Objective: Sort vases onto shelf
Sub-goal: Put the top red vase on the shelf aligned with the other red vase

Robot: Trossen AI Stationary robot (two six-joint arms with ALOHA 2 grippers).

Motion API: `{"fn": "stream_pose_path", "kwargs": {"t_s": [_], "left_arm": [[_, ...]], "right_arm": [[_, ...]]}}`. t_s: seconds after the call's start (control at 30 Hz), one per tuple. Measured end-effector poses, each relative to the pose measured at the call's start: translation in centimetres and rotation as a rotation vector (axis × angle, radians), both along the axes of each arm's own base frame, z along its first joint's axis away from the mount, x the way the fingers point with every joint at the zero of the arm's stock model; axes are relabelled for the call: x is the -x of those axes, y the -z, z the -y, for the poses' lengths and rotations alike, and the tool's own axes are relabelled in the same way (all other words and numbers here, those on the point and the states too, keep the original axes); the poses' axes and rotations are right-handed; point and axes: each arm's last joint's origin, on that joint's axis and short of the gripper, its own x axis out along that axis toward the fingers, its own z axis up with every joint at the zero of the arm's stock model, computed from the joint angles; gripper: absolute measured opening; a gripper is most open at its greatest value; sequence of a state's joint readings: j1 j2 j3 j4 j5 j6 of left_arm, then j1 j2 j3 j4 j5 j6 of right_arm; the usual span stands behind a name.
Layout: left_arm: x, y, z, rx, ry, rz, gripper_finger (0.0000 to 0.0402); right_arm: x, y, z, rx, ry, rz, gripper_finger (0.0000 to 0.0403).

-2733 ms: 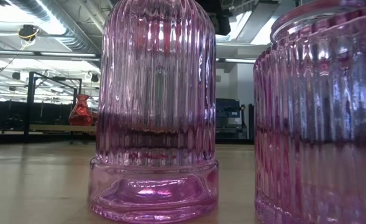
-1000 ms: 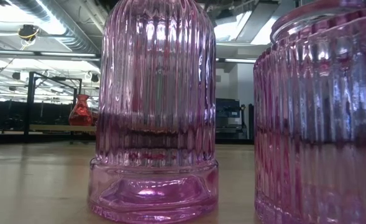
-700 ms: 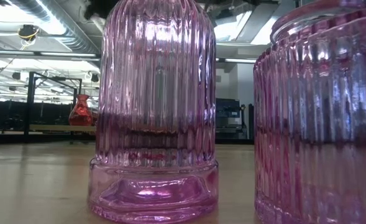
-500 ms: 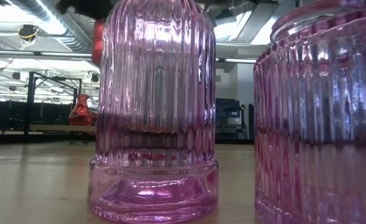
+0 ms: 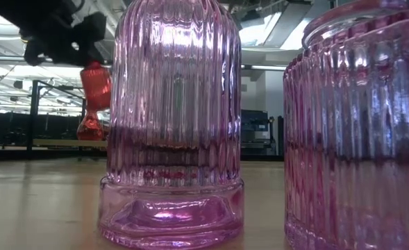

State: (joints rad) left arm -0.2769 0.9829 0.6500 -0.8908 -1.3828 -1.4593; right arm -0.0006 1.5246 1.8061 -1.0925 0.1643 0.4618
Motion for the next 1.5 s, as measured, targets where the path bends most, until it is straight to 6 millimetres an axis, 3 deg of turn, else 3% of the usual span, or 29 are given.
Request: {"fn": "stream_pose_path", "kwargs": {"t_s": [0.27, 0.5, 0.67, 1.27, 1.5], "left_arm": [[0.5, 1.0, -2.0, 0.018, -0.119, -0.069, 0.0115], [0.7, 1.5, -4.7, 0.188, -0.249, -0.111, 0.0115], [1.1, 1.5, -5.8, 0.156, -0.293, -0.237, 0.0115], [1.8, 1.5, -7.6, 0.181, -0.43, -0.199, 0.0115], [1.9, 2.8, -7.5, 0.219, -0.422, -0.165, 0.0115]], "right_arm": [[0.4, 0.4, 0.0, 0.0, 0.0, -0.054, 0.006], [0.4, 0.4, 0.0, 0.005, -0.006, -0.057, 0.006], [0.4, 0.4, 0.0, 0.011, -0.013, -0.059, 0.006], [0.4, 0.4, 0.0, 0.014, -0.009, -0.059, 0.006], [0.4, 0.4, 0.0, 0.017, -0.007, -0.059, 0.006]]}}
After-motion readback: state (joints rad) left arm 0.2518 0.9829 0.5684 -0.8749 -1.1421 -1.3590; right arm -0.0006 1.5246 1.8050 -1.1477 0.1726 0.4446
